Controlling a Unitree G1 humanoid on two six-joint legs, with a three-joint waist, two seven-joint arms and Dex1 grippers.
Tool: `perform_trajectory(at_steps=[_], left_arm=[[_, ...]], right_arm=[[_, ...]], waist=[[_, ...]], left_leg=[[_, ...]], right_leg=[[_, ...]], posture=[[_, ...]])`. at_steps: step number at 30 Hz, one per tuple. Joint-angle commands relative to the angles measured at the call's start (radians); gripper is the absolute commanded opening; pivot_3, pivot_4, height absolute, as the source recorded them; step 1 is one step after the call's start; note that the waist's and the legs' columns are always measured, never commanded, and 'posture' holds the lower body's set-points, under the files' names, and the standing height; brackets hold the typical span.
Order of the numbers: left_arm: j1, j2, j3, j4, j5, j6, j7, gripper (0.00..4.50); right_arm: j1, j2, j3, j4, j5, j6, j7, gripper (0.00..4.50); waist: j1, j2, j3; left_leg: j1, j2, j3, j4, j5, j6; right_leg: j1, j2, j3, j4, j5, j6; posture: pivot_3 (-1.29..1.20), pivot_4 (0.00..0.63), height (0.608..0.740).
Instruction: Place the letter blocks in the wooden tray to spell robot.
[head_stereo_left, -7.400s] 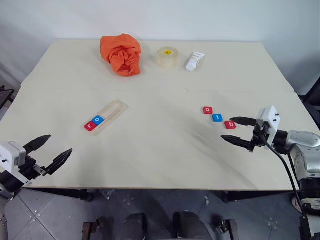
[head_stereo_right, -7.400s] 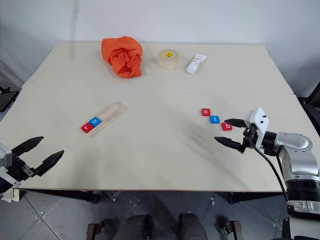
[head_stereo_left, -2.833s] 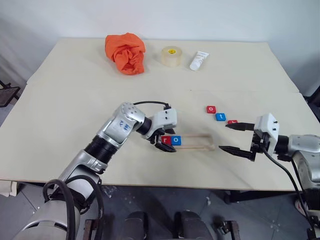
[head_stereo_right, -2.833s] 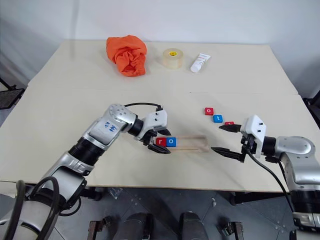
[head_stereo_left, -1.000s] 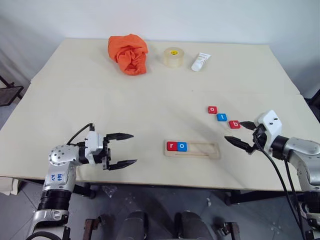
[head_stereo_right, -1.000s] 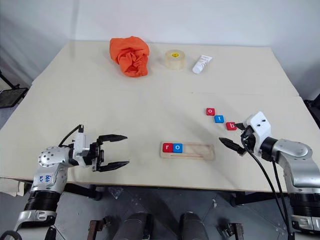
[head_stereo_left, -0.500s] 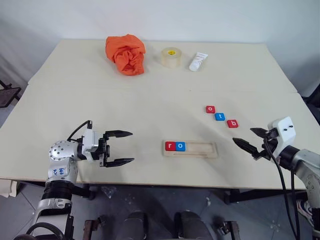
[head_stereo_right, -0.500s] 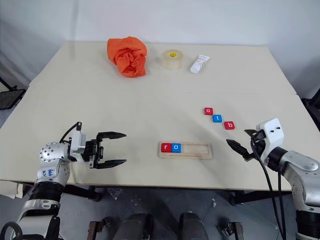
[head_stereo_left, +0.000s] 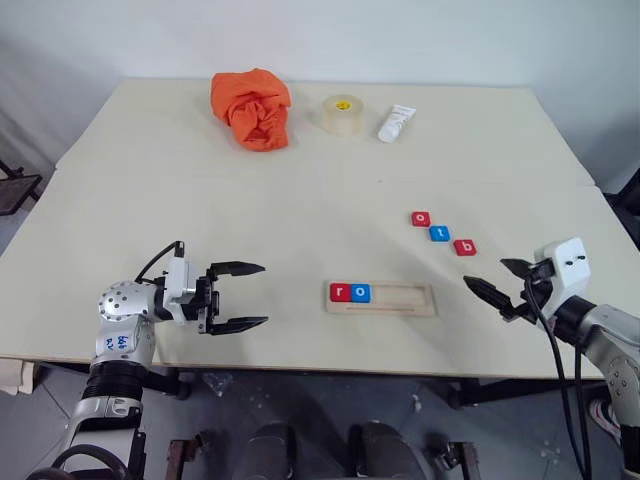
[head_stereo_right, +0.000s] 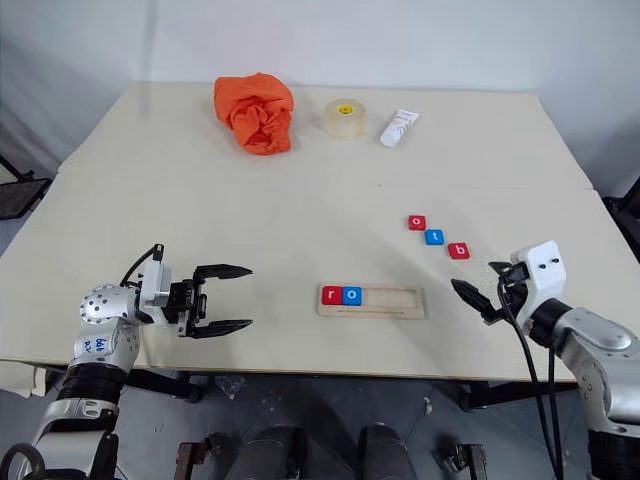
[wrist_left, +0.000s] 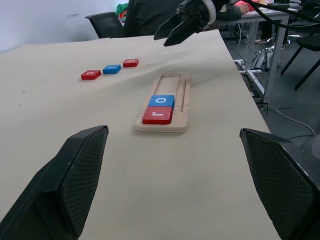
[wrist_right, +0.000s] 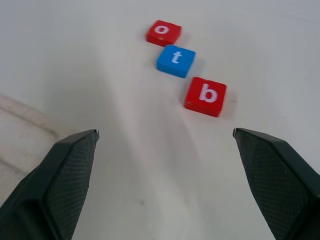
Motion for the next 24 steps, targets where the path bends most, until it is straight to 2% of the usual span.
perform_trajectory(at_steps=[1,10,23,24], left_arm=[[-0.018,0.009,0.003,-0.014,-0.008,-0.012,-0.027,4.48],[-0.008,0.007,-0.004,-0.026,-0.008,-0.012,-0.023,4.48],[0.003,0.011,0.003,-0.040,-0.009,-0.011,-0.012,4.48],[0.003,0.011,0.004,-0.041,-0.009,-0.011,-0.010,4.49]], right_arm=[[-0.096,0.042,0.012,0.014,-0.013,0.009,-0.091,4.50],[-0.274,0.142,0.101,0.276,-0.130,-0.099,-0.176,4.50],[-0.275,0.201,0.144,0.397,-0.195,-0.185,-0.204,4.50],[-0.275,0.206,0.141,0.400,-0.196,-0.184,-0.213,4.32]], waist=[[-0.003,0.000,0.000],[-0.013,0.000,0.000],[-0.017,0.000,0.000],[-0.017,0.000,0.000]], left_leg=[[0.000,0.000,0.000,-0.001,0.000,0.000],[0.001,0.000,0.001,-0.006,0.003,-0.004],[0.001,0.000,0.001,-0.006,0.003,-0.003],[0.001,0.000,0.001,-0.007,0.003,-0.003]], right_leg=[[0.000,0.000,0.000,0.000,0.000,0.000],[0.000,0.000,-0.001,0.001,0.000,-0.001],[0.000,0.000,0.000,0.001,0.000,0.000],[0.000,0.000,-0.001,0.001,0.000,0.000]], posture=[[0.00,0.150,0.740],[0.00,0.150,0.740],[0.00,0.150,0.740],[0.00,0.150,0.740]])
